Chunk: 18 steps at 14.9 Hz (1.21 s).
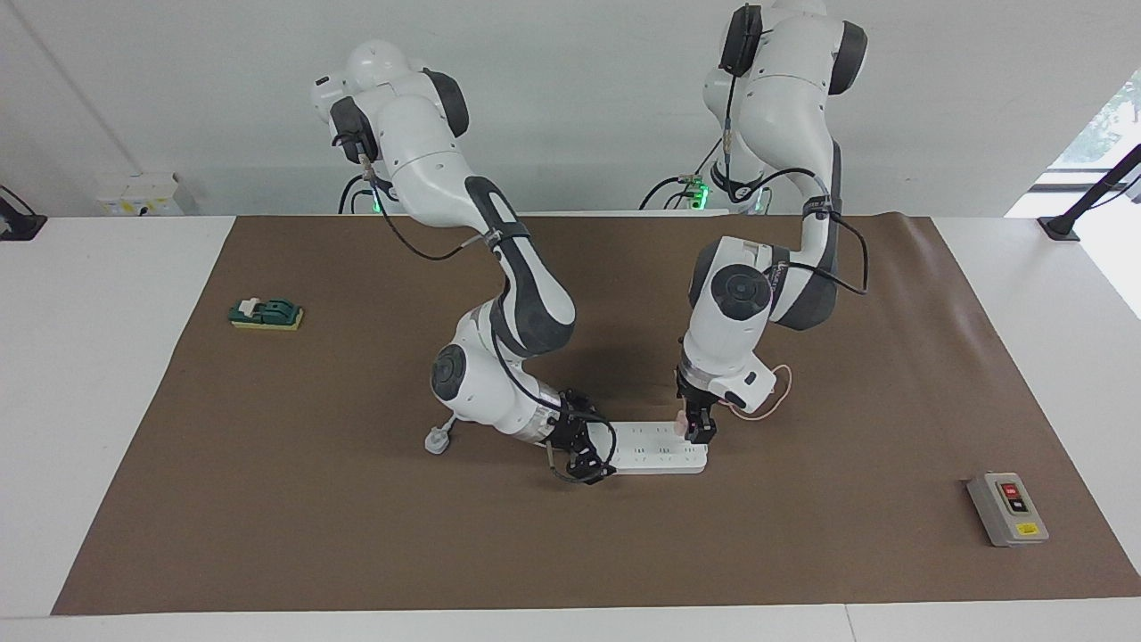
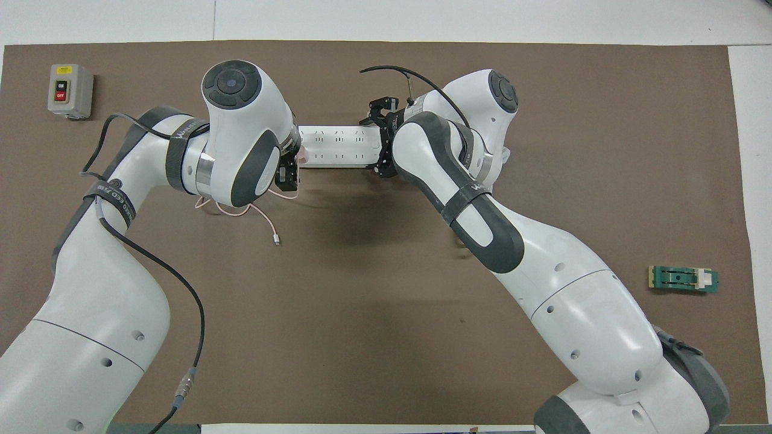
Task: Unplug charger and place it aside
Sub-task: 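Grip the pink charger with the left gripper and pull it from the strip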
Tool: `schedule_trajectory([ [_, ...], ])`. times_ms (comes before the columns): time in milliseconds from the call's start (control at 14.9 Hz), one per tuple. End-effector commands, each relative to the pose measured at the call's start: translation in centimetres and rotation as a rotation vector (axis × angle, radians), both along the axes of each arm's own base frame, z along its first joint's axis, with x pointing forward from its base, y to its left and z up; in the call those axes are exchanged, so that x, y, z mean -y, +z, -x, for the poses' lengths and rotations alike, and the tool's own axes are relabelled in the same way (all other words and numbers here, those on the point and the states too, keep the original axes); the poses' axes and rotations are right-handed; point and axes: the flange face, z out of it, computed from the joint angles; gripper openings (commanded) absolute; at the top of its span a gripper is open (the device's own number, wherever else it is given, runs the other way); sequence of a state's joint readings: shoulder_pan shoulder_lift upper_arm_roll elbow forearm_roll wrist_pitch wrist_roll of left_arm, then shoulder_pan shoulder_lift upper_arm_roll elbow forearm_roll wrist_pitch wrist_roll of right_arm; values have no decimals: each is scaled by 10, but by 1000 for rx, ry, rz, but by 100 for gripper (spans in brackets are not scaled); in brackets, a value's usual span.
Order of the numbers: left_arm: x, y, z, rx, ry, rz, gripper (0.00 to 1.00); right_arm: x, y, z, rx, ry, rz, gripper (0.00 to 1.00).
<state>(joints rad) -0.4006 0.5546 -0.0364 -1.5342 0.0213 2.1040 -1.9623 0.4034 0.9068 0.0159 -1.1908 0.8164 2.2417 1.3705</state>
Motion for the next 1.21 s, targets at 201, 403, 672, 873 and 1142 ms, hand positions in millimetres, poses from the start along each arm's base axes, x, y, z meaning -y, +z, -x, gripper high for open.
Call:
schedule_trajectory([
  [201, 1, 1, 5, 35, -9, -31, 0, 2, -8, -4, 23, -14, 1, 79],
  [403, 1, 2, 5, 36, -10, -32, 0, 2, -8, -3, 27, -3, 2, 63],
  [672, 2, 4, 5, 35, -9, -33, 0, 5, -9, -4, 25, -6, 2, 62],
  [873, 2, 7, 5, 28, -10, -36, 0, 5, -8, -4, 26, -6, 1, 62],
  [1142, 7, 17, 4, 12, -15, -45, 0, 7, -8, -5, 25, -8, 1, 62],
])
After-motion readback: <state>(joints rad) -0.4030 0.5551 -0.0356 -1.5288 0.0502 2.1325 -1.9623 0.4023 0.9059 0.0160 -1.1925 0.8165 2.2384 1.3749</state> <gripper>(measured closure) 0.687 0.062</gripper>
